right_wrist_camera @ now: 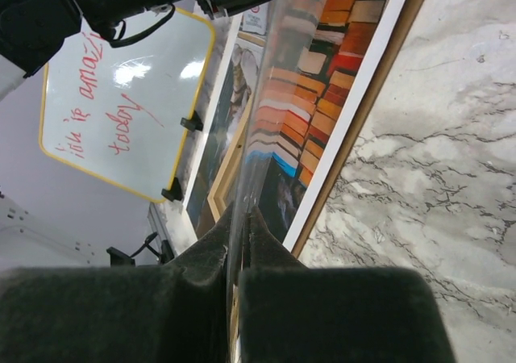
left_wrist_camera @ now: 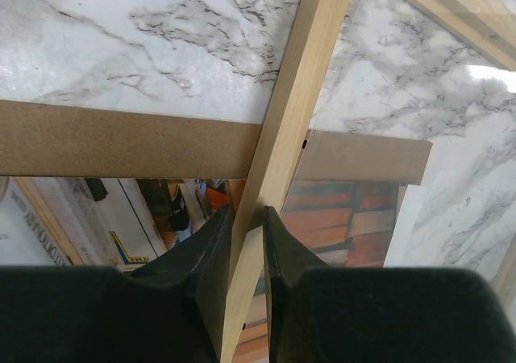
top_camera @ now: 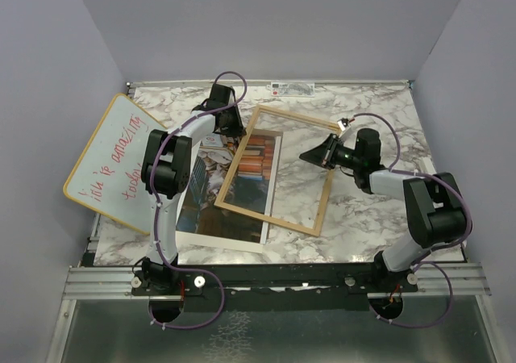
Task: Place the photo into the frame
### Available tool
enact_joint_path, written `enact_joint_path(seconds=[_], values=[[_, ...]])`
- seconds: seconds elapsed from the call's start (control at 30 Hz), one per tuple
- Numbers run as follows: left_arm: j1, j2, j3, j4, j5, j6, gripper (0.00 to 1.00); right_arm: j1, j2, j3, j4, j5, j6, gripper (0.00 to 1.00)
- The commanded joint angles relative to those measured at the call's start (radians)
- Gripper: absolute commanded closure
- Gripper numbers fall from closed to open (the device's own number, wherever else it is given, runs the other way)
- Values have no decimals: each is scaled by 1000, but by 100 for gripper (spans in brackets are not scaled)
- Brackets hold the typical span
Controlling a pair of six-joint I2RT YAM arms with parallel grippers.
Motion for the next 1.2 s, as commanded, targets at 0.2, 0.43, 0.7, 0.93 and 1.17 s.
enact_joint_path(seconds=[0.2,0.43,0.7,0.93,1.17], values=[[-3,95,-61,-120,-56,22,78,-1,44,8,-93,86,-9,99],[-4,101,-56,-120,-53,20,78,-1,54,-6,-126,131,-2,99],[-4,109,-49,-120,-47,19,78,-1,97,7,-178,181,7,99],[-4,115,-43,-120,-46,20,78,-1,113,5,-228,230,-4,99],[-4,121,-35,-122,-42,22,76,-1,135,16,-282,281,-7,99]])
